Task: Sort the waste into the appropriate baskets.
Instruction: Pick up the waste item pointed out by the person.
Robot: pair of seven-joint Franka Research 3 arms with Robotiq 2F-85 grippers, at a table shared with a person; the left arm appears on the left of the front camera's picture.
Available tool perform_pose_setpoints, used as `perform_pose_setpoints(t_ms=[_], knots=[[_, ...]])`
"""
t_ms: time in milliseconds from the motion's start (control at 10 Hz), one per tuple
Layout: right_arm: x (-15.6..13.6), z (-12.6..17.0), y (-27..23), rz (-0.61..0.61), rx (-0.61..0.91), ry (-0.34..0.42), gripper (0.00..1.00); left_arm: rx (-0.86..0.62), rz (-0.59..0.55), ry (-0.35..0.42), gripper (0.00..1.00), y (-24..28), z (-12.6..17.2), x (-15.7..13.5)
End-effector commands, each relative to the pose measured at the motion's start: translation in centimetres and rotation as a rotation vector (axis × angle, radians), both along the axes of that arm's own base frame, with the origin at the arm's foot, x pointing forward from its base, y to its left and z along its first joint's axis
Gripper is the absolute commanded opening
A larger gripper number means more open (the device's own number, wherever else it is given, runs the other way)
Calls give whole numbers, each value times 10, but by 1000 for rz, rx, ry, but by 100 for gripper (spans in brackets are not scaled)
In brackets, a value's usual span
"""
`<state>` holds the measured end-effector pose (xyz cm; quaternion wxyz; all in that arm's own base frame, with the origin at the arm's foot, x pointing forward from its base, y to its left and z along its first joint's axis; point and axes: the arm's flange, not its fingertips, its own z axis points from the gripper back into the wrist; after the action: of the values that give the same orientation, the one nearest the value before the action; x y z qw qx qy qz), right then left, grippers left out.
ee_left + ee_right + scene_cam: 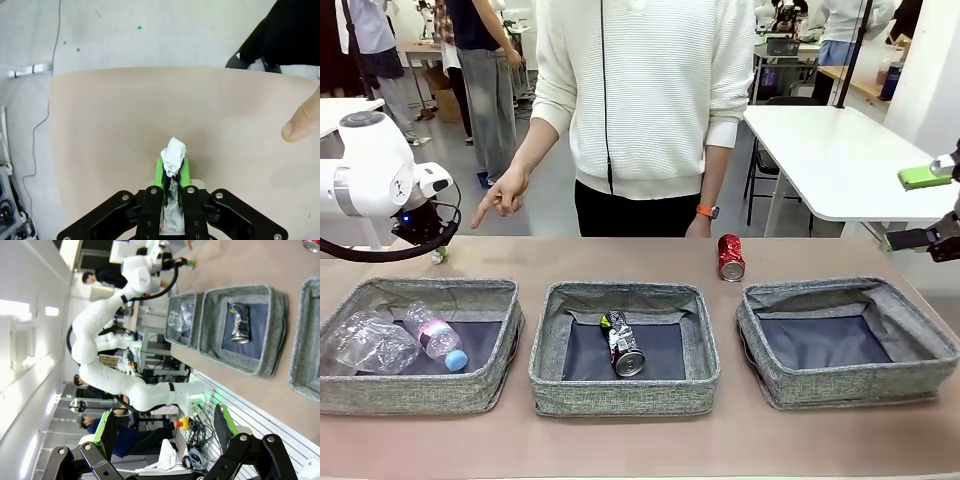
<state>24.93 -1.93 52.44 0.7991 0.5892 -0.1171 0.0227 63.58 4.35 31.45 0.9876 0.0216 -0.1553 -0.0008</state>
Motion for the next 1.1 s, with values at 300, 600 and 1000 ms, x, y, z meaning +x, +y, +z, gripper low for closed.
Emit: perform_pose_setpoints(t_ms=[300, 600, 1000], knots=[[3, 3, 3, -6, 5, -17, 100, -12, 50, 132, 0, -5, 39, -67], [3, 3, 3, -6, 5, -17, 100, -275, -175, 7, 0, 6, 184, -209], [3, 3, 3, -6, 5, -17, 100, -384, -9, -202, 0, -4, 215, -222]])
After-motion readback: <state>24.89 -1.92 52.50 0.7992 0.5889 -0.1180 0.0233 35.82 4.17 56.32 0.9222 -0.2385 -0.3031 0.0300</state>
